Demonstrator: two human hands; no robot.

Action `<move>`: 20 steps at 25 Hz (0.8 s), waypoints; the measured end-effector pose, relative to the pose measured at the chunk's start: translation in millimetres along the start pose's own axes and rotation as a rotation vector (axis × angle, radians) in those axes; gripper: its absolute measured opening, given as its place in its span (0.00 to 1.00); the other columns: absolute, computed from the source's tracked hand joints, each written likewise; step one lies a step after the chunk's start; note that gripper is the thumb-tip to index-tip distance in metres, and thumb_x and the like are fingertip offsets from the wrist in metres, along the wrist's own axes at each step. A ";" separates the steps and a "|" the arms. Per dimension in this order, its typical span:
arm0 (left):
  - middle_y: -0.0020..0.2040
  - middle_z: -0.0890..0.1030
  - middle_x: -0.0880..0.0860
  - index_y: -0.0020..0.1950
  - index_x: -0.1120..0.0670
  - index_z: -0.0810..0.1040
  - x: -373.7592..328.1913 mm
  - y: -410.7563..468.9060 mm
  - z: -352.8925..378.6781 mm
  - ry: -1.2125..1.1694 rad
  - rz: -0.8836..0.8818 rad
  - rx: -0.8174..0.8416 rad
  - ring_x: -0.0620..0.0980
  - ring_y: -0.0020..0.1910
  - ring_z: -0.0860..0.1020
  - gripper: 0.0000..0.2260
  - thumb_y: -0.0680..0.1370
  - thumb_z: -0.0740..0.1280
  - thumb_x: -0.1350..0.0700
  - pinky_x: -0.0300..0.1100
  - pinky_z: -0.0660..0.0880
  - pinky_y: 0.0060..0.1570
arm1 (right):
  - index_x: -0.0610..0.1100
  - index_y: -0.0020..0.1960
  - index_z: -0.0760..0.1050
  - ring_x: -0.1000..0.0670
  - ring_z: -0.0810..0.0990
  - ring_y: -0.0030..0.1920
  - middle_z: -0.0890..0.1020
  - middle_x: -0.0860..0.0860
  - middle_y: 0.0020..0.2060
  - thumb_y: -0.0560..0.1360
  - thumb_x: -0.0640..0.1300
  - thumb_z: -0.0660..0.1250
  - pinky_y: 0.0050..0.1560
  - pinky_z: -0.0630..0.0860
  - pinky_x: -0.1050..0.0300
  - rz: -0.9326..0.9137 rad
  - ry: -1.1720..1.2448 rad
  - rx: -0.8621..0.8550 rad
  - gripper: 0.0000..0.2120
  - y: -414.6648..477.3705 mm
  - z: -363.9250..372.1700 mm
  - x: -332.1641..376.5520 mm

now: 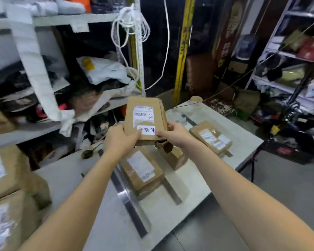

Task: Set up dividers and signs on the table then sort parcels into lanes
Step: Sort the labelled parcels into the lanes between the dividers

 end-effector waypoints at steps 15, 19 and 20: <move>0.57 0.82 0.47 0.62 0.49 0.78 -123.3 71.2 277.7 -0.156 -0.058 0.211 0.49 0.53 0.81 0.27 0.67 0.77 0.38 0.47 0.81 0.51 | 0.47 0.70 0.73 0.50 0.82 0.50 0.80 0.54 0.52 0.76 0.47 0.70 0.42 0.81 0.56 0.228 -0.120 -0.090 0.23 114.6 -235.5 -124.8; 0.59 0.81 0.49 0.65 0.49 0.75 -136.5 88.8 321.5 -0.117 -0.080 0.254 0.51 0.56 0.80 0.32 0.66 0.74 0.34 0.52 0.81 0.54 | 0.48 0.73 0.70 0.51 0.80 0.50 0.78 0.56 0.49 0.78 0.45 0.69 0.40 0.77 0.60 0.261 -0.180 -0.089 0.25 153.4 -268.6 -141.3; 0.59 0.82 0.49 0.64 0.51 0.76 -137.3 92.9 329.6 -0.110 -0.088 0.256 0.52 0.56 0.81 0.30 0.68 0.75 0.37 0.51 0.80 0.54 | 0.48 0.75 0.68 0.51 0.79 0.50 0.77 0.56 0.50 0.78 0.45 0.70 0.39 0.75 0.61 0.272 -0.199 -0.068 0.27 161.8 -273.6 -147.7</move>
Point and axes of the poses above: each hand's wrist, its own y-axis towards the middle knuckle, its own z-axis out of the palm, x = y × z, the point moved 10 cm from there along y, towards the middle knuckle
